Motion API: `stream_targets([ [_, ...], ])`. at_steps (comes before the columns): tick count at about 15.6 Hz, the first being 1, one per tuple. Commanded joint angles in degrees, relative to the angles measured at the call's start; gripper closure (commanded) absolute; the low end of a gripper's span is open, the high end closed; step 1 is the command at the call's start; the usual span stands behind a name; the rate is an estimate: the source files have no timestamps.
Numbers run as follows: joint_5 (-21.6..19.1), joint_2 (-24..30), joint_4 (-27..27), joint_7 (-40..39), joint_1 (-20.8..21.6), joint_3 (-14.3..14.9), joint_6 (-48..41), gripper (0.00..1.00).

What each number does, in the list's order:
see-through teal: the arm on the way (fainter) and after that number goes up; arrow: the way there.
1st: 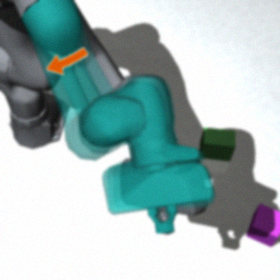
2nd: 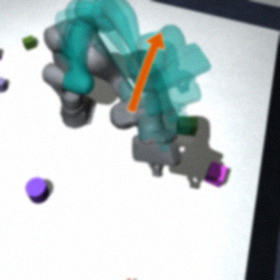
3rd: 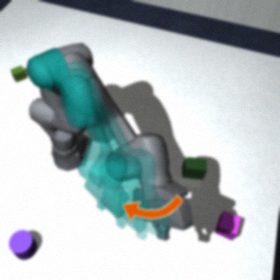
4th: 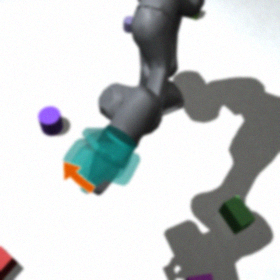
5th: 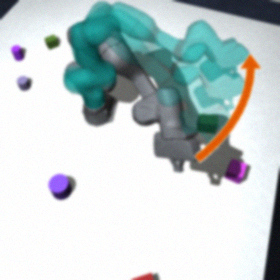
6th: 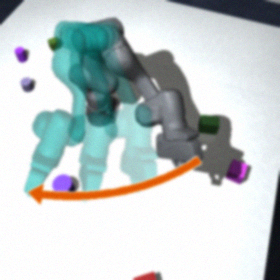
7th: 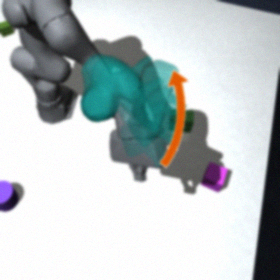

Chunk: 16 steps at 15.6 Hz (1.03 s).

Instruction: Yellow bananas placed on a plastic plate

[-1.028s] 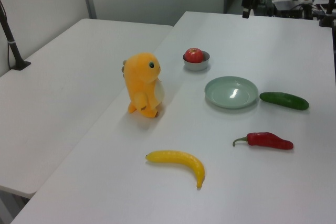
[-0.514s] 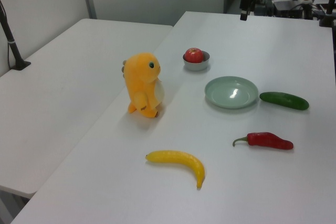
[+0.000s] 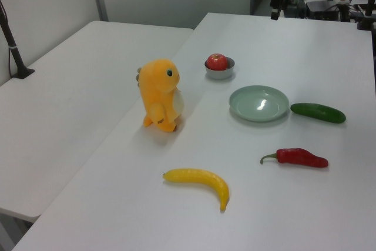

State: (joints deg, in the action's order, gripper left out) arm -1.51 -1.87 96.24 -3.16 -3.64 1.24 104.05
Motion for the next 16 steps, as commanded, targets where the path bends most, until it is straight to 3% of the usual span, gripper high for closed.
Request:
stream_targets([
  [1, 0.02, 2.66, 3.16, -0.27, -0.66, -0.45, 0.46, 0.0],
  [10, -0.77, 9.34, 13.09, -0.35, -1.45, -1.94, 0.63, 0.0],
  [14, -3.31, 9.43, 15.47, -0.18, -2.68, -8.08, 1.33, 0.0],
  [16, -6.65, 9.0, 15.47, 1.13, -2.34, -10.28, 1.34, 0.0],
])
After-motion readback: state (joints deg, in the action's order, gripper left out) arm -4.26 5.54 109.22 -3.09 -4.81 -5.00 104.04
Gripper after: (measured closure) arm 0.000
